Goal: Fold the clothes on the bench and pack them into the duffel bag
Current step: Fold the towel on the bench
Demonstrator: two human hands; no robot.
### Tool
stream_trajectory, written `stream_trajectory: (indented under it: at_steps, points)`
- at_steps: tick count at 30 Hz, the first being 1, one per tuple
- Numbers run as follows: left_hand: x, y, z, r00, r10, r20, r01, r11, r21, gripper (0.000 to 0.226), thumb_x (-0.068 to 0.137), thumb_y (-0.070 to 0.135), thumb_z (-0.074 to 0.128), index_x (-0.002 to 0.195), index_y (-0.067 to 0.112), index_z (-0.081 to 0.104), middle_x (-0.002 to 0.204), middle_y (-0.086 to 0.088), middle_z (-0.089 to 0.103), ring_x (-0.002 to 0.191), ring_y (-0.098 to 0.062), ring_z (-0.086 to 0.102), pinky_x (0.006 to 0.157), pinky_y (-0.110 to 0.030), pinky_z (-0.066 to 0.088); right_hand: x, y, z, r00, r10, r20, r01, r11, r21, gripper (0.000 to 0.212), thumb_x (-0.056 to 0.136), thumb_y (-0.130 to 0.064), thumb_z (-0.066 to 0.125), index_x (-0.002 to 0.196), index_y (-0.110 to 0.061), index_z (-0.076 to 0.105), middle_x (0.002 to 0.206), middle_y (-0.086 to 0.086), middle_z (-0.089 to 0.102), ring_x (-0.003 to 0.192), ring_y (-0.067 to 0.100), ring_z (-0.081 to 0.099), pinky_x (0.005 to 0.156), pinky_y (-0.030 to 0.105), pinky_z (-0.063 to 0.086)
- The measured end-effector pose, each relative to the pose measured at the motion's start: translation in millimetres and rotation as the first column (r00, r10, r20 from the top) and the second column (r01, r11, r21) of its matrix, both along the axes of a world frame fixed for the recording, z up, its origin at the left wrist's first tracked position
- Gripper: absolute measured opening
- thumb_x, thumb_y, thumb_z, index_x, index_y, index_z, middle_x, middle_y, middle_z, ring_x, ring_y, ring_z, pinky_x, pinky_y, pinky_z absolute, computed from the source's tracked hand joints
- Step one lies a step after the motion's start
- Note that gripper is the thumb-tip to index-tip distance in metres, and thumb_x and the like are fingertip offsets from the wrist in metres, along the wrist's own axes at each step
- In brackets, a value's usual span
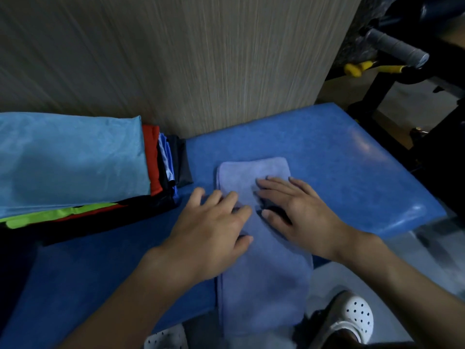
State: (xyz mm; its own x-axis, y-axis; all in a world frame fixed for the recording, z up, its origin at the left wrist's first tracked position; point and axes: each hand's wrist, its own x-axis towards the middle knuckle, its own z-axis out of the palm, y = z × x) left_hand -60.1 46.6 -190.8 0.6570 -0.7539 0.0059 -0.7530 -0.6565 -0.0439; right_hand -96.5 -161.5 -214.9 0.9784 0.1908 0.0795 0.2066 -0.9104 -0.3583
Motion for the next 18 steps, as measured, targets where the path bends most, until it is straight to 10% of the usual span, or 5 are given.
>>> stream_trajectory:
  at_steps: [3,7,12,18]
  points:
    - [10.8,-0.8,-0.8,0.990,0.134,-0.031,-0.138,0.977,-0.161,0.028,0.093,0.038,0.041,0.083,0.023,0.063,0.084,0.005,0.056,0.080,-0.021,0.059,0.074,-0.040,0.040,5.6,0.6,2.1,0.973,-0.203,0.112,0.193,0.976,0.096,0.038,0.088,-0.046,0.046,0.113,-0.026,0.065,0.130,-0.005,0.057,0.121,0.019,0.050,0.092,0.034,0.032]
    - [21.4,-4.1,-7.7,0.861,0.360,-0.359,-0.473,0.825,-0.308,0.044,0.097,0.030,0.057,0.138,0.015,0.049,0.123,-0.007,0.054,0.114,-0.026,0.054,0.096,-0.040,0.045,13.7,-3.7,5.8,0.867,-0.498,-0.025,0.495,0.852,0.170,0.042,0.088,-0.038,0.063,0.125,-0.020,0.052,0.116,0.000,0.060,0.113,0.026,0.051,0.092,0.042,0.032]
    - [28.5,-11.0,-14.6,0.717,0.359,-0.598,-0.675,0.573,-0.465,0.063,0.089,0.025,0.072,0.144,0.017,0.042,0.115,-0.001,0.059,0.101,-0.019,0.060,0.088,-0.036,0.052,24.9,1.0,3.7,0.853,-0.499,-0.153,0.522,0.823,0.226,0.056,0.088,-0.030,0.066,0.136,-0.010,0.044,0.080,-0.014,0.055,0.108,0.020,0.055,0.096,0.038,0.026]
    - [39.6,-14.4,-13.9,0.600,0.338,-0.725,-0.769,0.492,-0.407,0.016,0.084,0.013,0.075,0.091,0.018,0.062,0.071,0.001,0.066,0.062,-0.013,0.061,0.065,-0.031,0.052,32.5,-7.2,9.2,0.846,-0.449,-0.287,0.531,0.762,0.371,0.018,0.075,-0.025,0.066,0.077,-0.008,0.058,0.062,-0.002,0.054,0.067,0.019,0.053,0.090,0.052,0.043]
